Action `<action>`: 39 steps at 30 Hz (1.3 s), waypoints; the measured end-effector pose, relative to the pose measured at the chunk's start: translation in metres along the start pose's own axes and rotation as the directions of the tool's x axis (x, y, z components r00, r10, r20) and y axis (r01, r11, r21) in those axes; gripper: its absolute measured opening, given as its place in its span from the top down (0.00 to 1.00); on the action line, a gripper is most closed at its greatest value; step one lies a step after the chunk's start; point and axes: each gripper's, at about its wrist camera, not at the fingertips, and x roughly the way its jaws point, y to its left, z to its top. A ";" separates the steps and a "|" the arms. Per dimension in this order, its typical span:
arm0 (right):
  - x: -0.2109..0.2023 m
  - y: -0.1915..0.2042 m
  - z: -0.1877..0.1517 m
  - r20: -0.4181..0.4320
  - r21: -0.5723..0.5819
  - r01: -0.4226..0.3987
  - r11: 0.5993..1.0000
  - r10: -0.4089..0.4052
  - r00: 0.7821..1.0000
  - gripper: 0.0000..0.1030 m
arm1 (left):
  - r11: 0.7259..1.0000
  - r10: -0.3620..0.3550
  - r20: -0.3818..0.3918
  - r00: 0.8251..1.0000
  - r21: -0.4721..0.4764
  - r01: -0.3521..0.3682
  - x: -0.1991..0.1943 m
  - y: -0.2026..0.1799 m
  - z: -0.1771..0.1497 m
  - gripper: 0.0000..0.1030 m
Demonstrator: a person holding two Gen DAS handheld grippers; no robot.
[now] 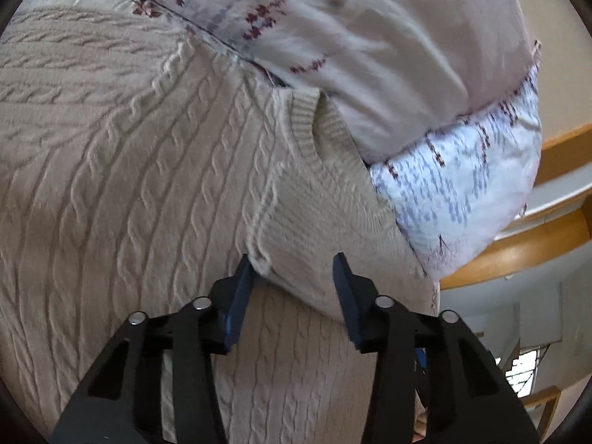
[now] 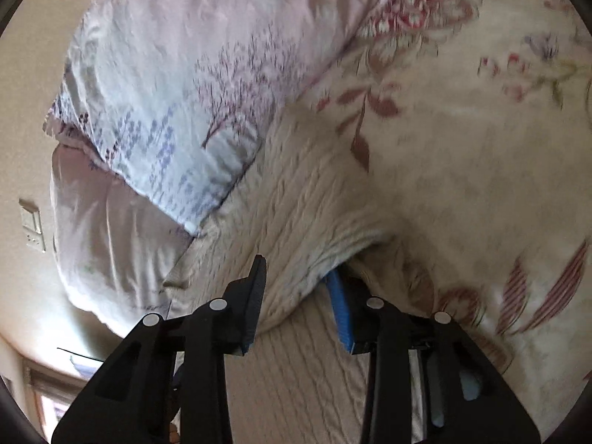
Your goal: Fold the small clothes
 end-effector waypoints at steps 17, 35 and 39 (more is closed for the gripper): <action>0.007 0.024 -0.015 0.034 -0.173 0.066 0.983 -0.061 0.998 0.88 | 0.985 0.063 0.097 0.993 0.151 -0.077 -0.026 0.009 0.032 0.94; -0.050 0.005 -0.023 0.172 0.018 0.129 0.992 -0.130 0.977 0.32 | 0.978 0.061 0.039 0.997 0.198 -0.068 -0.076 0.042 0.008 0.58; -0.051 0.038 -0.040 0.143 -0.184 0.085 0.979 -0.059 0.988 0.26 | 0.952 0.104 0.064 0.993 0.283 -0.118 -0.116 0.056 -0.013 0.50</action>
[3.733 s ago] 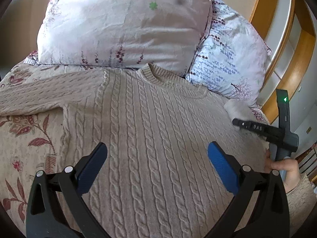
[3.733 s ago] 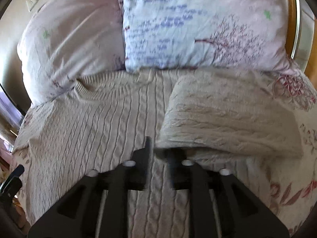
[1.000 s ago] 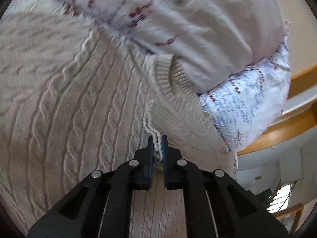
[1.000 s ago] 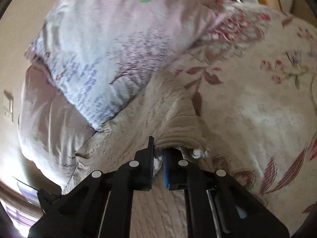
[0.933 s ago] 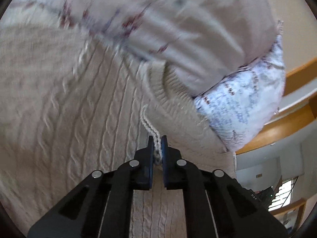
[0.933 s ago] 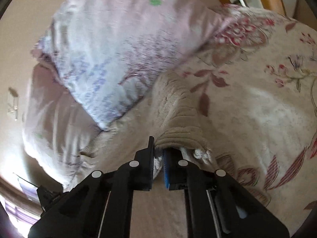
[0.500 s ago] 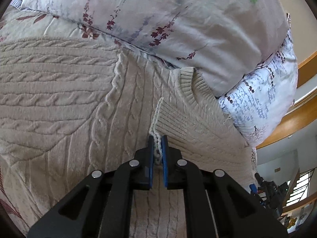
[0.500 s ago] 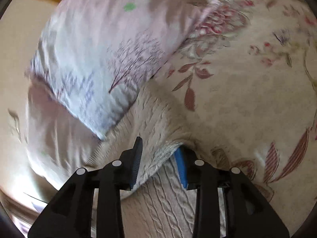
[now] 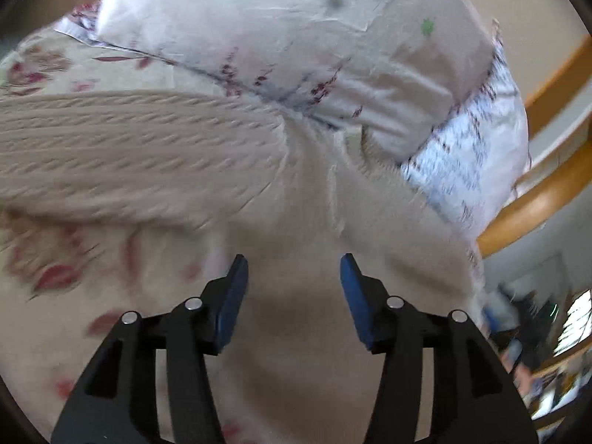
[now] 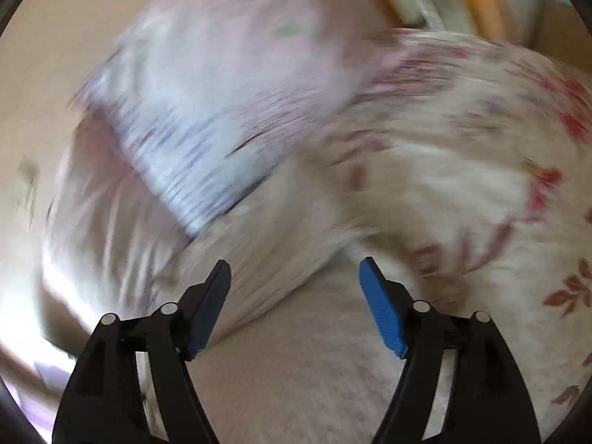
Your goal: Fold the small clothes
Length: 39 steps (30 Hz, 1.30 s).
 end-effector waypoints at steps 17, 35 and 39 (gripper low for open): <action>0.039 0.156 -0.146 -0.371 -0.638 -0.315 0.703 0.078 0.925 0.25 | 0.961 0.172 -0.039 0.984 0.227 -0.159 -0.062 0.018 -0.056 0.42; 0.032 0.123 -0.115 -0.314 -0.564 -0.247 0.788 0.072 0.947 0.22 | 0.678 0.110 0.314 0.943 -0.718 0.159 -0.082 0.206 0.007 0.72; 0.032 0.111 -0.108 -0.310 -0.537 -0.235 0.810 0.070 0.948 0.22 | 0.641 0.115 0.323 0.939 -0.747 0.178 -0.076 0.209 0.005 0.89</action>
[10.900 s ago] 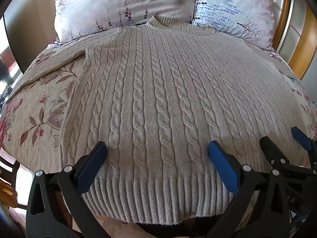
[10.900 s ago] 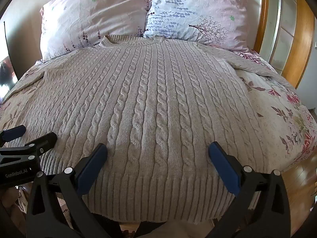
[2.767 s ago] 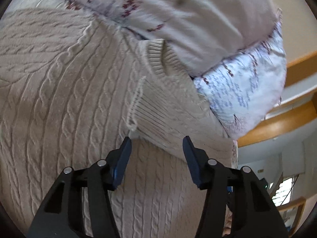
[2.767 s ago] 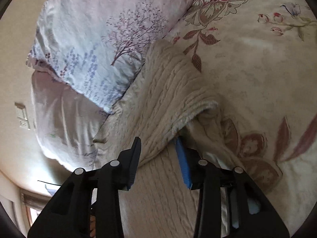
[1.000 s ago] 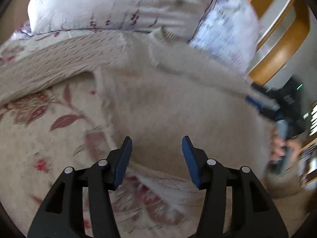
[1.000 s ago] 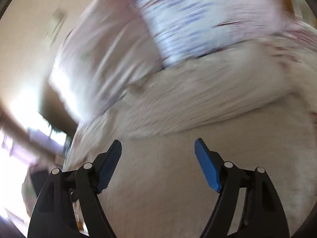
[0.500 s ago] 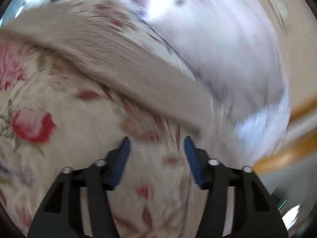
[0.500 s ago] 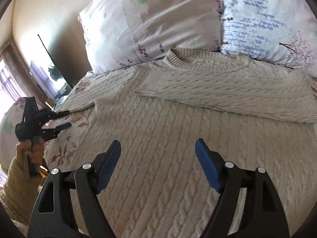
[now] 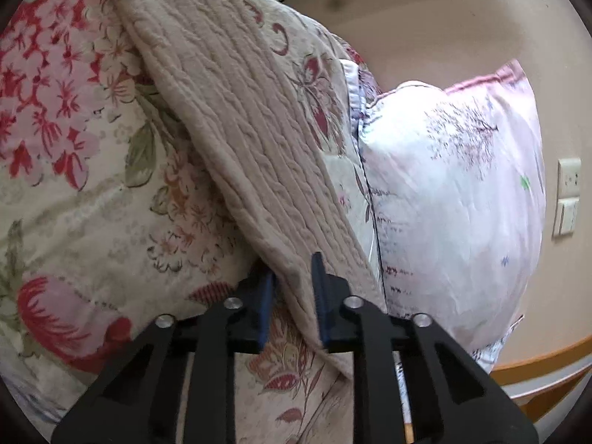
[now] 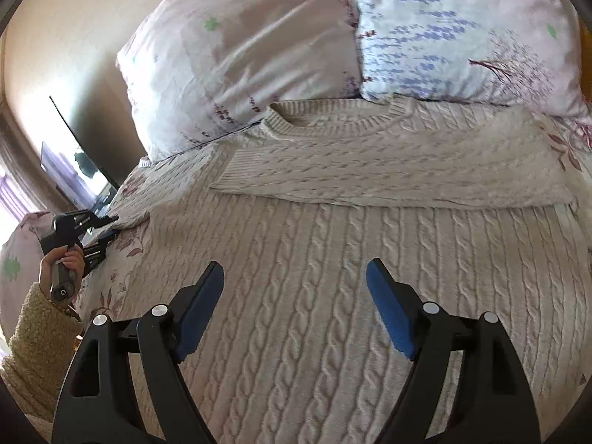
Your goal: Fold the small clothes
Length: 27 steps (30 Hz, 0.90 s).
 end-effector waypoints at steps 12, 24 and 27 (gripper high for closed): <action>-0.027 -0.044 -0.001 0.066 0.094 0.035 0.995 -0.041 0.997 0.21 | 0.954 -0.260 -0.036 0.965 0.143 0.263 0.002 -0.085 -0.038 0.94; -0.040 -0.063 -0.012 0.075 0.141 0.057 0.988 -0.068 0.995 0.21 | 0.846 -0.341 -0.347 0.874 0.292 0.446 0.089 -0.157 -0.189 0.94; -0.042 -0.064 -0.014 0.076 0.140 0.061 0.988 -0.072 0.995 0.21 | 0.889 -0.224 -0.396 0.890 0.292 0.354 0.119 -0.141 -0.219 0.91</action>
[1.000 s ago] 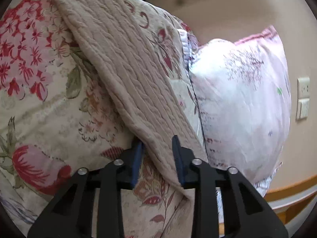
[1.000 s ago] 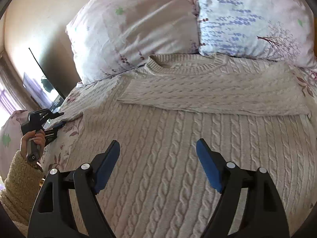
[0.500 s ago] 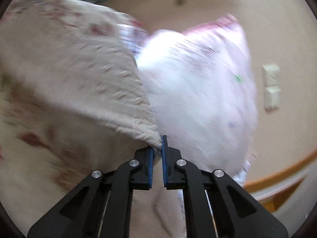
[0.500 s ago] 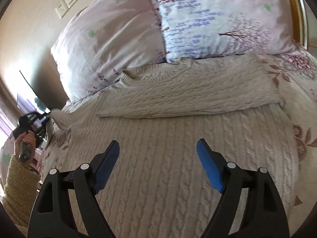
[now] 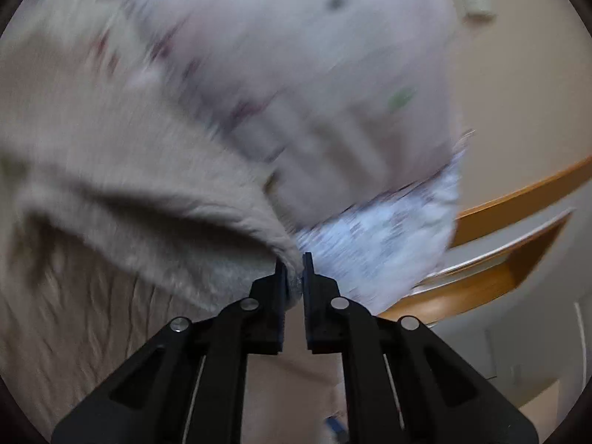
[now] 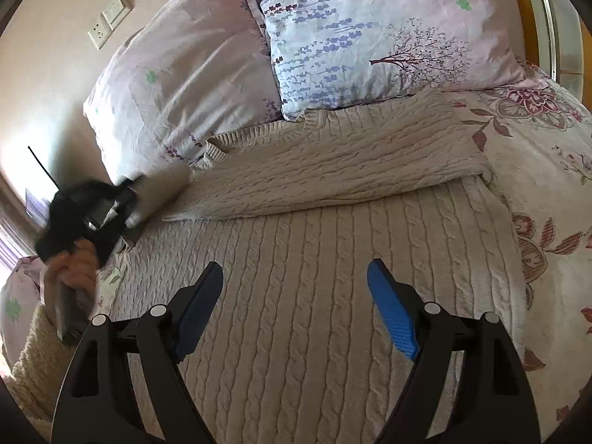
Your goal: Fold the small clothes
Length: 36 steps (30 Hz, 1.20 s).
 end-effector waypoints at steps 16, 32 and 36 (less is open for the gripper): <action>0.005 -0.006 -0.004 -0.011 0.008 -0.018 1.000 0.018 1.000 0.21 | 0.958 0.145 0.170 0.975 -0.272 -0.095 -0.061 0.047 0.041 0.70; -0.015 -0.030 -0.001 0.042 0.049 0.033 0.998 -0.035 0.999 0.21 | 0.876 0.083 -0.212 0.974 0.482 0.030 0.085 -0.123 -0.054 0.71; -0.019 -0.039 0.000 0.039 0.072 0.059 0.996 -0.062 0.997 0.21 | 0.741 0.214 -0.297 0.931 0.670 0.044 0.119 -0.134 -0.109 0.37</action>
